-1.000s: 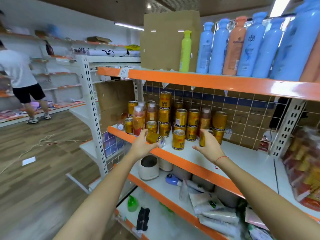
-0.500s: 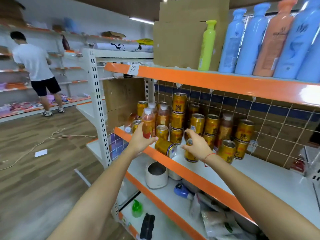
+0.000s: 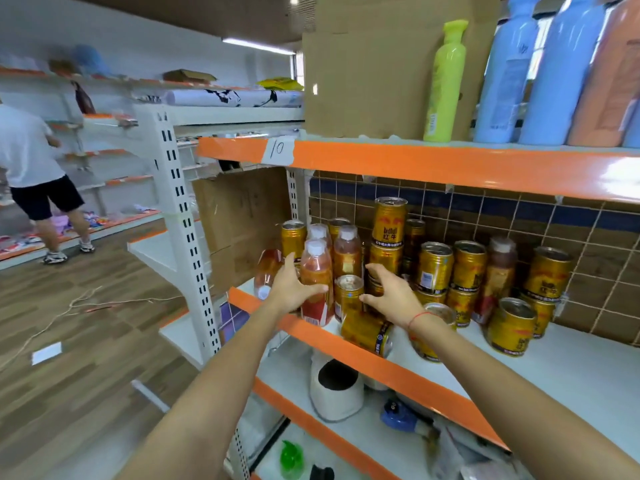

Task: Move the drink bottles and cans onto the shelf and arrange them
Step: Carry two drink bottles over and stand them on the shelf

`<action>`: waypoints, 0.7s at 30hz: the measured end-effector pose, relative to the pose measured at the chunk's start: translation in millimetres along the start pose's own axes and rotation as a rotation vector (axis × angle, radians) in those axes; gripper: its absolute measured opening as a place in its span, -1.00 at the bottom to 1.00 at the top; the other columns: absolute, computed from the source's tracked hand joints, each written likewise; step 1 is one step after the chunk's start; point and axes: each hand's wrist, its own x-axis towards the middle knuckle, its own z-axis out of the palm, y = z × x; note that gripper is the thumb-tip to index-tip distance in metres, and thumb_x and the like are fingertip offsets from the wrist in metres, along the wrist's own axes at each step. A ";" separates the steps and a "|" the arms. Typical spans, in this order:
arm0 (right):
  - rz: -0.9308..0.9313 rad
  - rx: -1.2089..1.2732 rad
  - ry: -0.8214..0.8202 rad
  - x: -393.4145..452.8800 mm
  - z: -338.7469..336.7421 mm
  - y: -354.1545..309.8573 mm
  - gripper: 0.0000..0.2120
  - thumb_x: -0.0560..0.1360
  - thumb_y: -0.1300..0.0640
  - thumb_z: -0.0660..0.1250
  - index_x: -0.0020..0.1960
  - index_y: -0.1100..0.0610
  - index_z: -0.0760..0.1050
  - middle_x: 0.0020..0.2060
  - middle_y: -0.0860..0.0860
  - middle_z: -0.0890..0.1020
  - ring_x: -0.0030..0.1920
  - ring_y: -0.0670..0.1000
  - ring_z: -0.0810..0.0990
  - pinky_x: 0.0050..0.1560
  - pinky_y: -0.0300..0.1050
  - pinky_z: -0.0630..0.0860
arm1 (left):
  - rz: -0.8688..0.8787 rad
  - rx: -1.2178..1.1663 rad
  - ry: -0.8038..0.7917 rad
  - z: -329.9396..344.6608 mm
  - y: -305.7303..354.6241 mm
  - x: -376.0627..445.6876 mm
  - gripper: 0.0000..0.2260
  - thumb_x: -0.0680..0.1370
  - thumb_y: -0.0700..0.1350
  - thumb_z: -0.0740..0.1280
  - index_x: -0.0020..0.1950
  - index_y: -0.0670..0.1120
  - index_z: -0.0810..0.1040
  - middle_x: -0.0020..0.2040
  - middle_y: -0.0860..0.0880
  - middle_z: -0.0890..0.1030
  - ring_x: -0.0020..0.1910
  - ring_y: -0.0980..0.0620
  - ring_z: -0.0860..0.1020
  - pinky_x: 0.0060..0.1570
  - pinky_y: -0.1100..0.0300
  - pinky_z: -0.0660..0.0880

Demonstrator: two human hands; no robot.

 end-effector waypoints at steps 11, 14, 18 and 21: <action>0.003 0.035 0.018 20.2 12.0 3.1 -0.39 0.47 0.15 0.38 0.45 0.05 0.20 0.39 0.06 0.39 0.38 0.06 0.37 0.35 0.01 0.36 | 0.054 -0.066 -0.026 21.7 -13.5 31.4 -0.07 0.32 -0.08 0.58 0.50 -0.10 0.04 0.40 -0.09 0.36 0.37 -0.07 0.36 0.30 0.07 0.35; 0.001 0.035 -0.002 19.7 12.5 5.9 -0.39 0.47 0.13 0.39 0.45 0.06 0.20 0.39 0.06 0.39 0.39 0.06 0.36 0.35 -0.01 0.35 | 0.028 -0.086 0.032 30.8 -16.0 31.8 -0.04 0.29 -0.08 0.60 0.49 -0.07 0.04 0.38 -0.10 0.38 0.35 -0.09 0.39 0.32 -0.01 0.37; 0.004 0.022 -0.014 22.9 9.0 11.9 -0.39 0.47 0.13 0.39 0.45 0.06 0.21 0.38 0.06 0.40 0.37 0.05 0.38 0.35 -0.02 0.36 | 0.003 -0.068 0.123 41.5 -14.9 38.6 -0.10 0.30 -0.07 0.59 0.45 -0.05 0.08 0.35 -0.13 0.43 0.31 -0.14 0.42 0.28 -0.09 0.40; -0.011 0.021 -0.006 25.1 5.6 11.8 -0.39 0.47 0.14 0.39 0.44 0.05 0.22 0.37 0.04 0.42 0.36 0.04 0.40 0.33 -0.03 0.36 | -0.001 -0.042 0.160 43.0 -14.5 40.6 -0.19 0.33 -0.09 0.56 0.42 -0.07 0.15 0.31 -0.13 0.47 0.28 -0.15 0.45 0.24 -0.06 0.42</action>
